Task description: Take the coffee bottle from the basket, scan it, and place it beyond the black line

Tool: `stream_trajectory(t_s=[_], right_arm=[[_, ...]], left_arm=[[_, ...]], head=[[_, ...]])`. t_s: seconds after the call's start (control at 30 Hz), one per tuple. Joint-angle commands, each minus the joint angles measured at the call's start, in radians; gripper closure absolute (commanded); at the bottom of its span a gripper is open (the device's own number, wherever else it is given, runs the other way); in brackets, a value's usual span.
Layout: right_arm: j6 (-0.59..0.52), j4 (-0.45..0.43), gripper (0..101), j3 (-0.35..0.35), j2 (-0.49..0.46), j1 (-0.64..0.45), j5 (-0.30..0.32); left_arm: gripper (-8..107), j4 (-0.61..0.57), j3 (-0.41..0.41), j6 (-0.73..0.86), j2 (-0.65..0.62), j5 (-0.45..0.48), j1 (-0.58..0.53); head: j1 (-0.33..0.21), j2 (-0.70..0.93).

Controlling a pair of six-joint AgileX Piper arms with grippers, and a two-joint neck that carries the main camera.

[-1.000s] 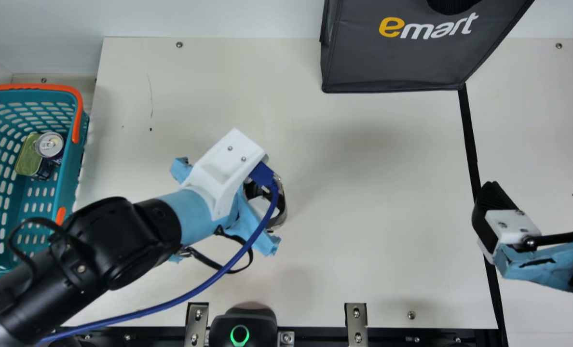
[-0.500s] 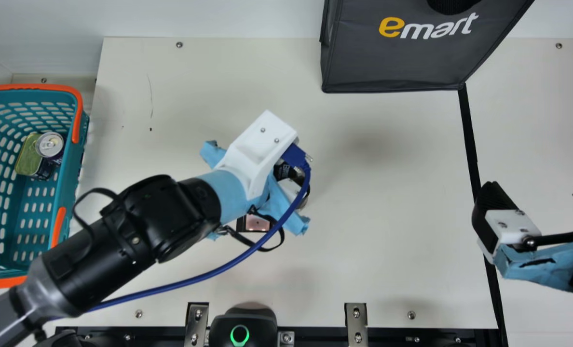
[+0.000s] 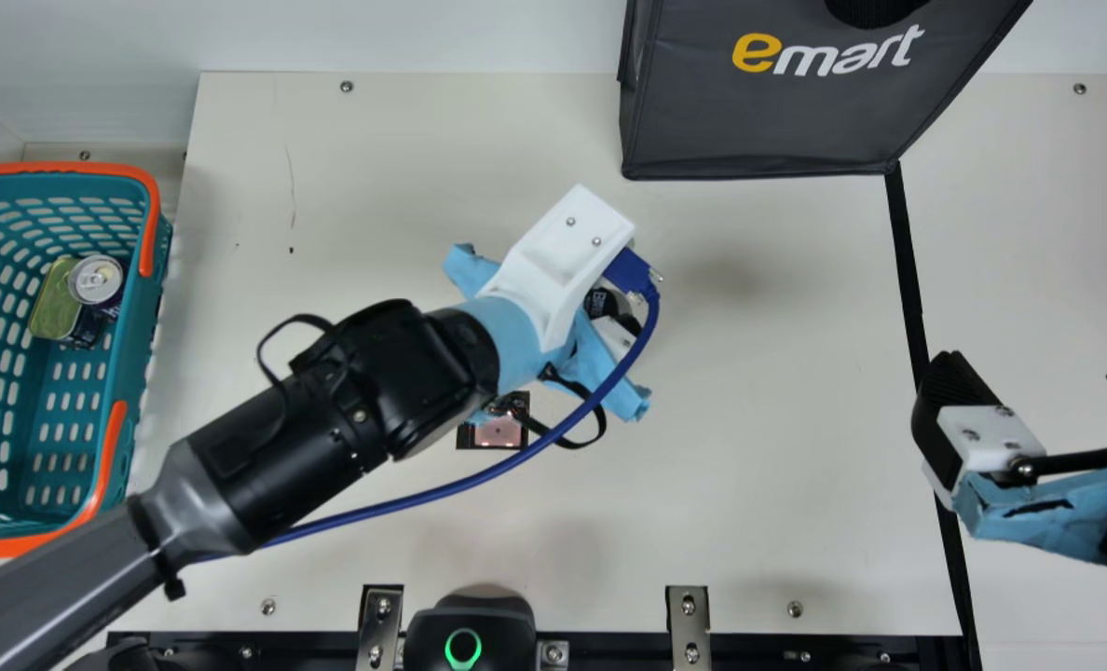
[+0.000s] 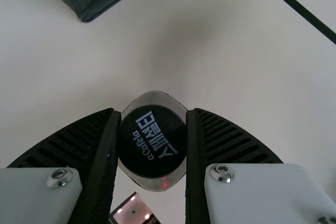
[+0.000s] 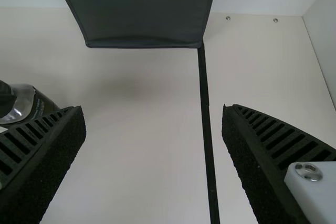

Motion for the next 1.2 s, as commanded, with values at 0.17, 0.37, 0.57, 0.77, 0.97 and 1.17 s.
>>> stream_trajectory(t_s=[0.17, 0.37, 0.57, 0.77, 0.97, 1.17], right_arm=[[0.0, 0.0, 10, 0.0, 0.0, 0.0, 0.0], [0.0, 0.0, 10, 0.0, 0.0, 0.0, 0.0], [0.0, 0.0, 10, 0.0, 0.0, 0.0, 0.0], [0.0, 0.0, 10, 0.0, 0.0, 0.0, 0.0], [0.0, 0.0, 10, 0.0, 0.0, 0.0, 0.0], [0.0, 0.0, 10, 0.0, 0.0, 0.0, 0.0]], left_arm=[[89, 0.01, -0.039, -0.005, 0.04, -0.006, -0.007], [89, 0.019, -0.06, -0.015, 0.064, -0.015, -0.014], [89, 0.027, -0.078, -0.028, 0.084, -0.027, -0.022], [89, 0.032, -0.085, -0.035, 0.092, -0.035, -0.029], [72, 0.04, -0.079, -0.032, 0.093, -0.047, -0.037], [60, 0.048, -0.062, -0.026, 0.088, -0.057, -0.045]], head=[[-0.017, 0.002], [-0.017, 0.002], [-0.017, 0.002], [-0.017, 0.002], [-0.017, 0.002], [-0.017, 0.002]])
